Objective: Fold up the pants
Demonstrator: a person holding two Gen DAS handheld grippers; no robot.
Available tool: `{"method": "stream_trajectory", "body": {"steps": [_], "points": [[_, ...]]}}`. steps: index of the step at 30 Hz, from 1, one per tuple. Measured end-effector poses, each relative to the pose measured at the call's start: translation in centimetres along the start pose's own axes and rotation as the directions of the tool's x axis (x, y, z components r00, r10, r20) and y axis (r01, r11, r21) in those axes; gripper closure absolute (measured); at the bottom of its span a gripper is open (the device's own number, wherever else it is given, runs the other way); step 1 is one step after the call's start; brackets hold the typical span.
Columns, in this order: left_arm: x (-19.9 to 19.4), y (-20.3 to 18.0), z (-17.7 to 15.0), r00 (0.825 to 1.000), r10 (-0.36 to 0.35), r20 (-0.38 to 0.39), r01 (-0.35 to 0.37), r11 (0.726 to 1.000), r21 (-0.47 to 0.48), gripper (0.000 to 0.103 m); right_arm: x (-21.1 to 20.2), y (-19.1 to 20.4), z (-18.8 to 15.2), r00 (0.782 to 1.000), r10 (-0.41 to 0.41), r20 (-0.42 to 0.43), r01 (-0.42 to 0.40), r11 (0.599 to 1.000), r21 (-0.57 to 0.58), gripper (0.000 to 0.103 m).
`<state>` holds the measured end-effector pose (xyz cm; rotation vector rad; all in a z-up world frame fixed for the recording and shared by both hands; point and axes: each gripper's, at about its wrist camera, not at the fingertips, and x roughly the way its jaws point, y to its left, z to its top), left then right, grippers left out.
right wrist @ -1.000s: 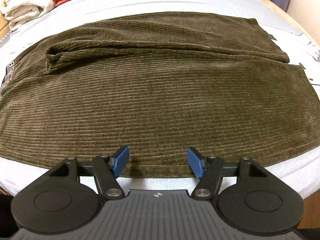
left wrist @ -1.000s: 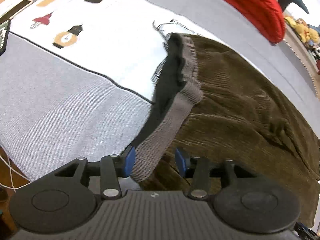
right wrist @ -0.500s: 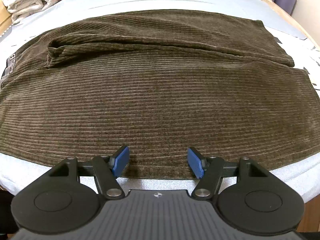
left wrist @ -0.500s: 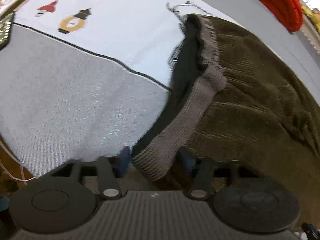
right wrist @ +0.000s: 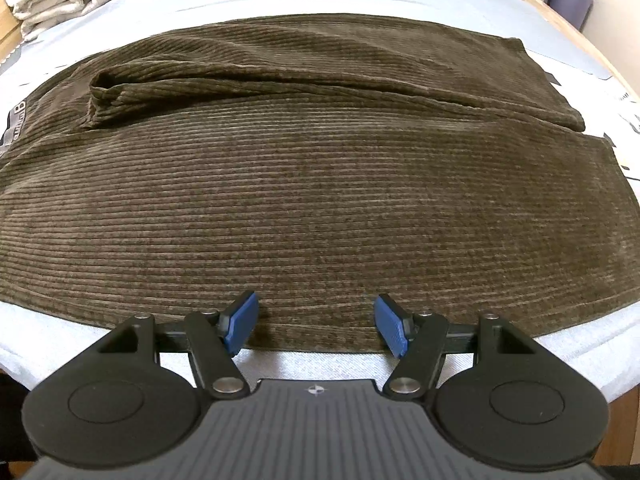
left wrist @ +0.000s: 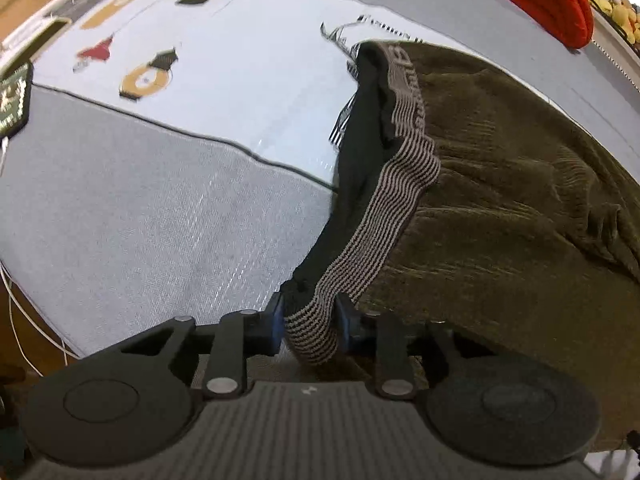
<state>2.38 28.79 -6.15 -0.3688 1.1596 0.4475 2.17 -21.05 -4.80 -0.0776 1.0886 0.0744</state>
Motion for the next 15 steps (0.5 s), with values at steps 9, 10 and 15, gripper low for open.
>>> {"method": "stream_trajectory", "body": {"steps": [9,10,15], "points": [[-3.7,-5.6,-1.7,0.973,-0.135,0.188,0.078,0.956,0.283,0.064,-0.5,0.1,0.4,0.999,-0.004,0.036,0.004,1.000,0.004,0.036],[-3.4,-6.1,-2.0,0.976,-0.154,0.157,0.101,0.948,0.302,0.064,-0.3,0.1,0.3,1.000,-0.002,0.026,0.002,1.000,0.007,0.036],[0.4,-7.3,-3.7,0.994,-0.090,-0.069,0.108,0.929,0.353,0.051,1.3,0.1,-0.2,0.997,-0.029,-0.065,0.029,1.000,0.000,0.036]]}}
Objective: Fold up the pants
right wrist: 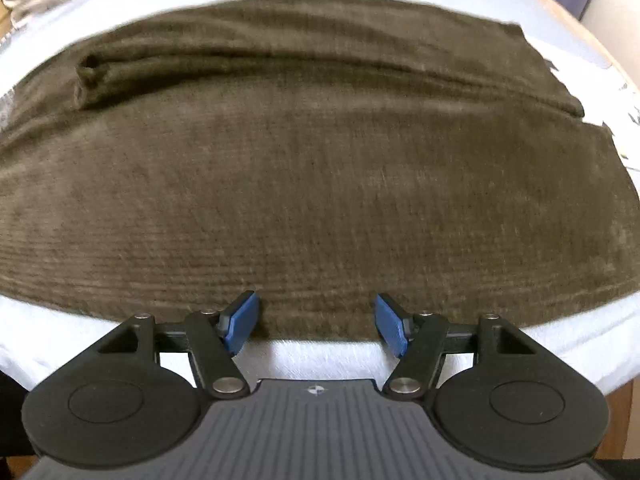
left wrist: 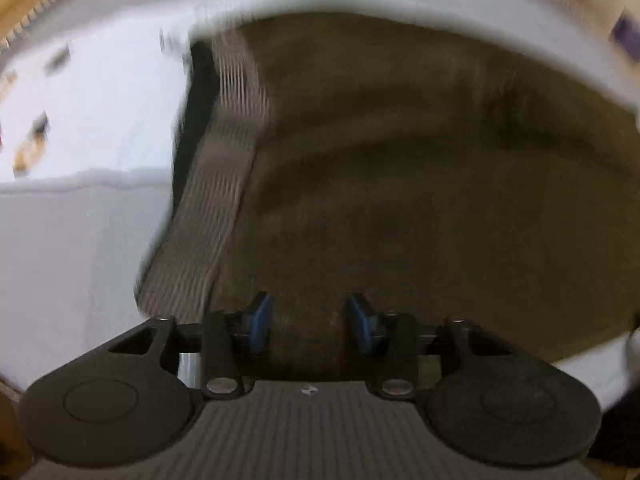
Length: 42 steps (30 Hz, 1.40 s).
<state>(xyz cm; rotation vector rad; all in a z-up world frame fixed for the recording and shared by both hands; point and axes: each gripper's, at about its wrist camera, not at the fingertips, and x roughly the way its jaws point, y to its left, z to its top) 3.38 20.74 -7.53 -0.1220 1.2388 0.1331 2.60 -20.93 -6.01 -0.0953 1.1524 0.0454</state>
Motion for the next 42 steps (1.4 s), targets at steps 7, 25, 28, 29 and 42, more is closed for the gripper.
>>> {"method": "stream_trajectory", "body": {"steps": [7,25,28,29,42], "points": [[-2.1,-0.3,0.4,0.993,-0.029,0.118,0.033,0.999,-0.030,0.049,-1.0,-0.5,0.4,0.998,0.028,0.057,-0.030,0.998,0.048,0.036],[-4.9,-1.6,1.3,0.917,0.072,0.393,-0.049,0.997,-0.068,0.032,-12.1,-2.8,4.7,0.849,0.052,0.526,-0.071,0.997,0.017,0.040],[-4.9,-1.9,1.5,0.921,0.037,0.388,-0.016,0.998,-0.059,0.032,-14.9,-4.3,6.5,0.779,0.043,0.625,-0.047,0.999,-0.011,0.038],[-5.0,-2.2,1.6,0.920,0.032,0.389,-0.016,0.999,-0.044,0.032,-15.3,-4.7,7.0,0.767,0.045,0.639,-0.039,0.999,-0.024,0.037],[-5.4,-3.9,3.5,0.918,-0.065,0.391,0.069,0.998,0.003,0.091,-8.8,-11.2,9.6,0.857,0.039,0.514,-0.180,0.957,0.227,0.057]]}}
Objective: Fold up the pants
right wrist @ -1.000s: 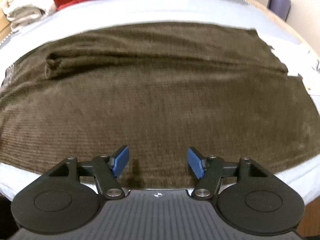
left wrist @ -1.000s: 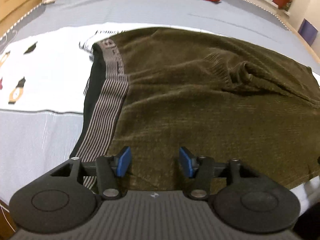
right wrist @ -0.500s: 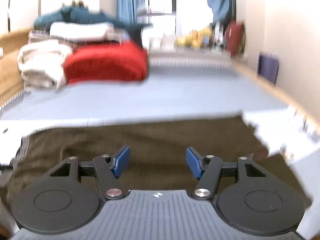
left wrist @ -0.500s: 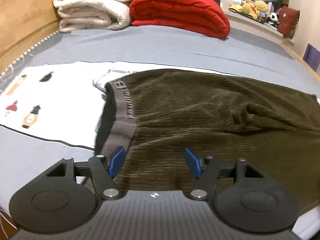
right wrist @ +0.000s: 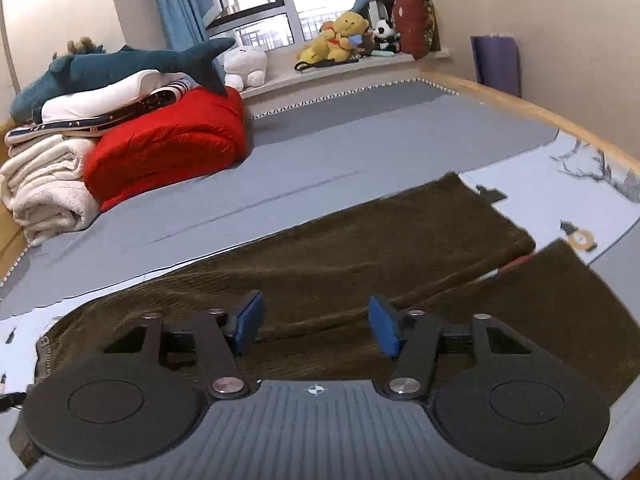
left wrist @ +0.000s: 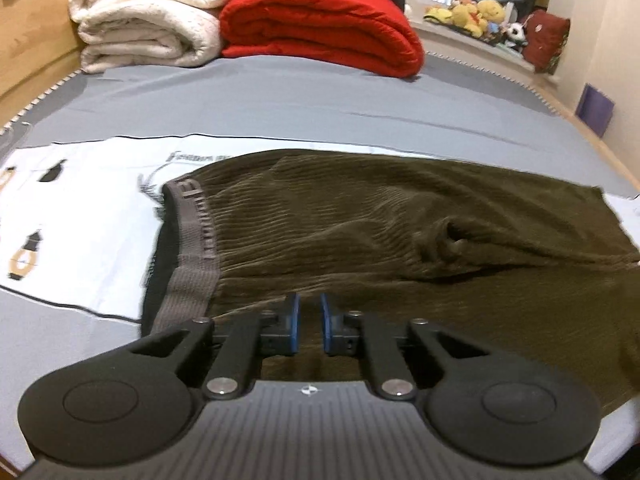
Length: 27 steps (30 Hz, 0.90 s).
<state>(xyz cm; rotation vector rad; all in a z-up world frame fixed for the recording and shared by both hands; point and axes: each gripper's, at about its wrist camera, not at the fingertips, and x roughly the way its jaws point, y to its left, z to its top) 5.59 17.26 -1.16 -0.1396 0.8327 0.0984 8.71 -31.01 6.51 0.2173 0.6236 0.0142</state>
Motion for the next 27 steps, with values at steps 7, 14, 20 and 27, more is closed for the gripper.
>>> {"method": "stream_trajectory", "body": {"steps": [7,14,20,27], "points": [[2.5,0.8,5.9,0.999,-0.029,0.025,0.031,0.998,-0.049,0.091,2.0,-0.2,0.6,0.999,0.035,-0.013,-0.036,0.999,-0.034,0.077],[11.5,3.8,12.3,0.996,0.027,0.084,-0.020,0.996,-0.086,0.088,4.3,-0.3,0.5,0.996,-0.015,-0.089,0.008,0.997,-0.079,0.077],[20.3,5.3,15.4,0.994,0.107,0.037,-0.106,0.994,-0.022,0.045,5.6,-0.8,0.9,0.992,-0.015,-0.127,0.005,0.997,-0.079,0.076],[25.7,5.1,16.2,0.992,-0.053,-0.110,0.059,0.997,0.050,0.026,6.9,-0.9,0.9,0.988,-0.033,-0.149,0.021,0.997,-0.079,0.076]]}}
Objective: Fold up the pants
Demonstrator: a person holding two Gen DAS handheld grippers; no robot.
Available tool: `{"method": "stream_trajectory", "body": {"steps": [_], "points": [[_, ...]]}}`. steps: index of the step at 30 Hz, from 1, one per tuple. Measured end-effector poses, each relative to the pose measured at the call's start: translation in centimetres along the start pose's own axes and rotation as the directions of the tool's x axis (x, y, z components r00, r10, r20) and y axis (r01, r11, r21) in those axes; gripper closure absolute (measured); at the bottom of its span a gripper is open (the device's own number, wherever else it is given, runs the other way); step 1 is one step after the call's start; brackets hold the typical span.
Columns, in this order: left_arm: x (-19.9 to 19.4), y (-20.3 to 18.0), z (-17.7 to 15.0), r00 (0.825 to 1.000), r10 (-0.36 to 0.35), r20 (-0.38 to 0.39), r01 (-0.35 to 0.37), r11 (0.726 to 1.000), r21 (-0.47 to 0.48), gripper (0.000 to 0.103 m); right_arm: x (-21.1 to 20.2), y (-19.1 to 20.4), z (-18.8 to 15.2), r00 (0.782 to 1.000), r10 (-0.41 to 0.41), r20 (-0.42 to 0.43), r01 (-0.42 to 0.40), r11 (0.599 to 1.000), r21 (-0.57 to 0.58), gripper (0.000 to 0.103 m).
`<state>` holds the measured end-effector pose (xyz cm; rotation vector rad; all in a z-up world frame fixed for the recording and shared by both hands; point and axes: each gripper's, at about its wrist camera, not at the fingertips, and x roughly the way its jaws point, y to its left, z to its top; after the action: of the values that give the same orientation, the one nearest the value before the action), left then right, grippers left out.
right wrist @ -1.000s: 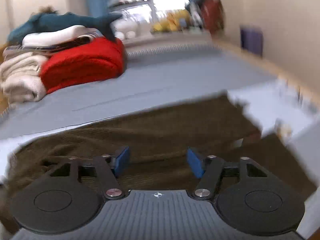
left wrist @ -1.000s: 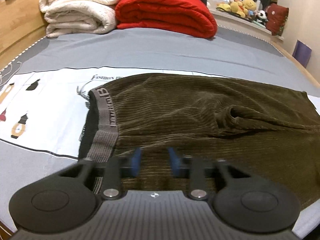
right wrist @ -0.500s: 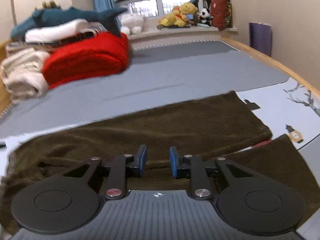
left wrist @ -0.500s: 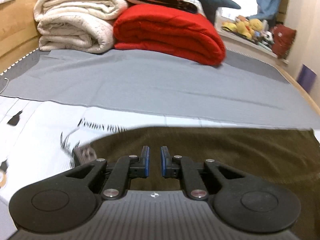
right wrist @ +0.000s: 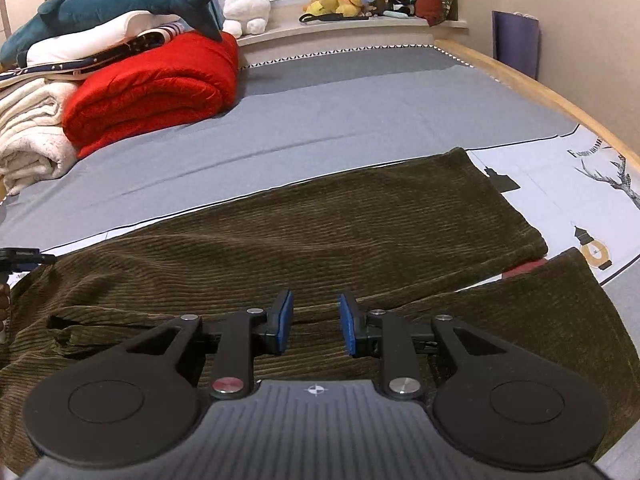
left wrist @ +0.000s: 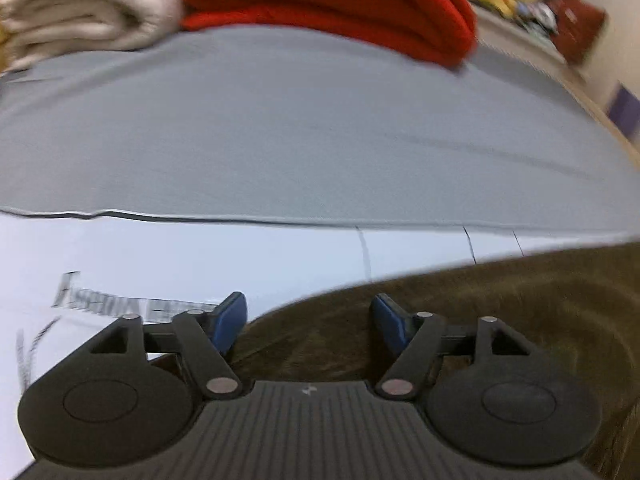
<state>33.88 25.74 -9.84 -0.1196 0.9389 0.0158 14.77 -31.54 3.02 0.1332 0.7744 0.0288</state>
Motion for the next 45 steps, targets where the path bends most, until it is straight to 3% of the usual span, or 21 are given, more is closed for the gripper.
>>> {"method": "stream_trajectory", "body": {"steps": [2,3,4,7,12,16,20,24,27,29,31,33,35,39,42,43,45], "points": [[0.6,-0.7,-0.1,1.000,0.013,-0.024,-0.011,0.997,0.073,0.028,0.3,-0.1,0.1,1.000,0.000,-0.005,0.000,1.000,-0.006,0.076],[0.7,-1.0,-0.2,0.999,0.026,-0.022,-0.024,0.994,0.105,0.038,0.5,-0.2,0.1,1.000,-0.003,-0.008,0.002,1.000,-0.010,0.076],[0.5,-1.2,-0.1,1.000,0.025,-0.014,-0.023,0.991,0.132,0.059,0.6,-0.2,0.1,1.000,-0.006,-0.013,0.005,1.000,-0.013,0.076],[-1.0,-1.8,-0.3,0.999,0.038,0.010,-0.040,0.981,0.188,0.082,0.8,0.0,0.2,1.000,-0.013,-0.019,0.013,1.000,-0.013,0.076],[-6.2,-5.6,-2.7,0.992,0.084,0.093,-0.112,0.931,0.347,0.088,0.5,0.5,0.1,1.000,-0.027,-0.004,0.027,0.999,-0.022,0.076],[-14.0,-8.0,-5.7,0.981,0.046,0.187,-0.111,0.928,0.355,0.090,-0.2,0.5,-0.2,0.999,-0.040,0.007,0.040,0.999,-0.010,0.076],[-22.0,-10.0,-11.0,0.976,-0.029,0.216,-0.052,0.931,0.361,0.092,-1.1,0.2,-0.9,0.999,-0.044,0.012,0.044,0.999,0.007,0.076],[-25.9,-10.5,-18.2,0.985,-0.085,0.153,0.020,0.922,0.386,0.092,-2.8,-0.3,-1.9,0.998,-0.047,0.035,0.046,0.999,0.014,0.076],[-24.2,-10.5,-23.0,0.999,-0.039,0.037,0.020,0.911,0.413,0.089,-3.7,-0.8,-2.8,0.998,-0.058,0.032,0.058,0.998,0.008,0.076],[-23.7,-10.0,-23.3,0.999,-0.040,-0.025,0.047,0.937,0.347,0.085,-4.1,-1.3,-3.4,0.997,-0.069,0.026,0.069,0.998,0.007,0.076],[-25.0,-8.1,-22.8,0.992,-0.120,0.022,0.112,0.966,0.233,0.073,-4.4,-1.9,-3.8,0.996,-0.085,0.019,0.085,0.996,0.014,0.076],[-25.6,-5.9,-22.1,0.983,-0.176,0.043,0.169,0.978,0.124,0.061,-4.6,-2.7,-4.0,0.996,-0.092,0.012,0.092,0.995,0.038,0.076],[-25.7,-3.8,-21.9,0.985,-0.172,0.025,0.172,0.985,-0.004,0.061,-4.7,-3.3,-4.2,0.995,-0.096,0.008,0.095,0.994,0.059,0.076],[-22.8,0.3,-20.9,0.975,-0.202,-0.090,0.170,0.947,-0.273,0.059,-4.9,-4.2,-4.2,0.995,-0.103,0.014,0.102,0.990,0.096,0.076],[-19.9,2.0,-21.4,0.941,-0.251,-0.228,0.143,0.903,-0.404,0.055,-4.8,-4.4,-4.1,0.996,-0.090,0.017,0.087,0.987,0.134,0.076],[-19.2,2.3,-21.5,0.931,-0.264,-0.252,0.137,0.893,-0.429,0.055,-4.7,-4.4,-4.0,0.996,-0.084,0.015,0.081,0.987,0.141,0.076],[-18.6,2.1,-21.4,0.925,-0.271,-0.266,0.142,0.897,-0.419,0.052,-4.3,-4.2,-3.7,0.997,-0.073,0.014,0.071,0.987,0.146,0.076]]}}
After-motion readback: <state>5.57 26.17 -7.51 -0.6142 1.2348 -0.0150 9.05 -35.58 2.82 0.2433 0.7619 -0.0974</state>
